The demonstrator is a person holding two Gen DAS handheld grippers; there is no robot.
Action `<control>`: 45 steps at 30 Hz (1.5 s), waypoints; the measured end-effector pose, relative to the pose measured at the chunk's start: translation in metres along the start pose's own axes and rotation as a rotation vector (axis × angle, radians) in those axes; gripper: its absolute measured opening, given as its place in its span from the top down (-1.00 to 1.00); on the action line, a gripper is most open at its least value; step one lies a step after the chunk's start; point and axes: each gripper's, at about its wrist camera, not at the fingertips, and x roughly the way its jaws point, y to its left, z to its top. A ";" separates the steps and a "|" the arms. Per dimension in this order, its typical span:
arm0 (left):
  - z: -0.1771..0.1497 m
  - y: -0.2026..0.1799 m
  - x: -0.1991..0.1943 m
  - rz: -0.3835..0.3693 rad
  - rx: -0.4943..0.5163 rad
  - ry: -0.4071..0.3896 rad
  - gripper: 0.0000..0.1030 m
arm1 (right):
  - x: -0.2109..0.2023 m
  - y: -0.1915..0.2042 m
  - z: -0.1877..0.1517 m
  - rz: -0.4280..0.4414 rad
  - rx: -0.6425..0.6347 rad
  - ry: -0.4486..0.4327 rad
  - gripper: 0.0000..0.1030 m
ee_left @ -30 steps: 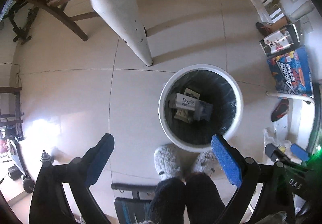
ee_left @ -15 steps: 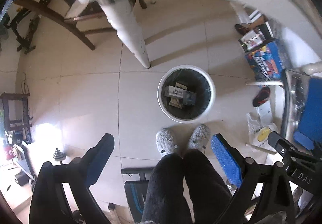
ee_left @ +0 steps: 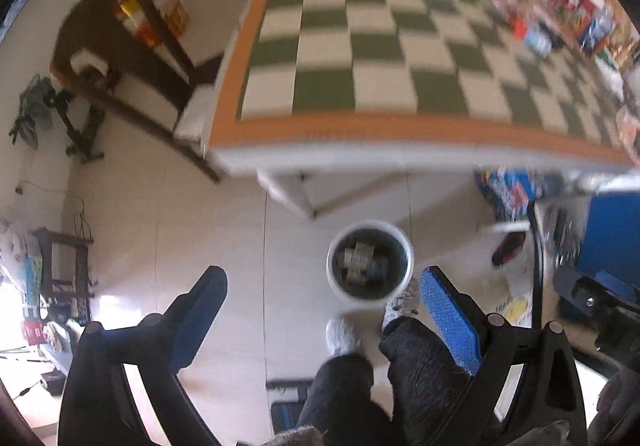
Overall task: Collect trash
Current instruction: 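Move both tools back over the table toward the white box and milk carton, then grasp the torn white box with left tool while right tool grasps the Pure Milk carton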
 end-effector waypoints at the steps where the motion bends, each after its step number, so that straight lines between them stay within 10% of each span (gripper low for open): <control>1: 0.013 -0.004 -0.004 -0.002 -0.002 -0.022 -0.92 | -0.011 -0.002 0.012 0.000 0.012 -0.020 -1.00; 11: 0.176 -0.071 0.020 -0.002 -0.046 -0.041 -1.00 | -0.047 -0.084 0.183 -0.013 0.195 -0.148 -1.00; 19: 0.344 -0.139 0.066 -0.115 -0.136 0.100 -1.00 | 0.022 -0.157 0.371 -0.028 0.330 -0.064 -1.00; 25: 0.436 -0.180 0.112 -0.133 -0.137 0.175 -1.00 | 0.075 -0.174 0.449 -0.045 0.357 0.026 -1.00; 36: 0.489 -0.208 0.200 -0.047 -0.084 0.323 -0.97 | 0.134 -0.170 0.509 -0.066 0.338 0.136 -1.00; 38: 0.487 -0.204 0.201 -0.061 -0.090 0.304 -0.40 | 0.140 -0.168 0.514 -0.074 0.335 0.144 -1.00; 45: 0.465 -0.201 0.172 -0.022 -0.026 0.210 -0.38 | 0.144 -0.160 0.513 -0.115 0.300 0.099 -0.76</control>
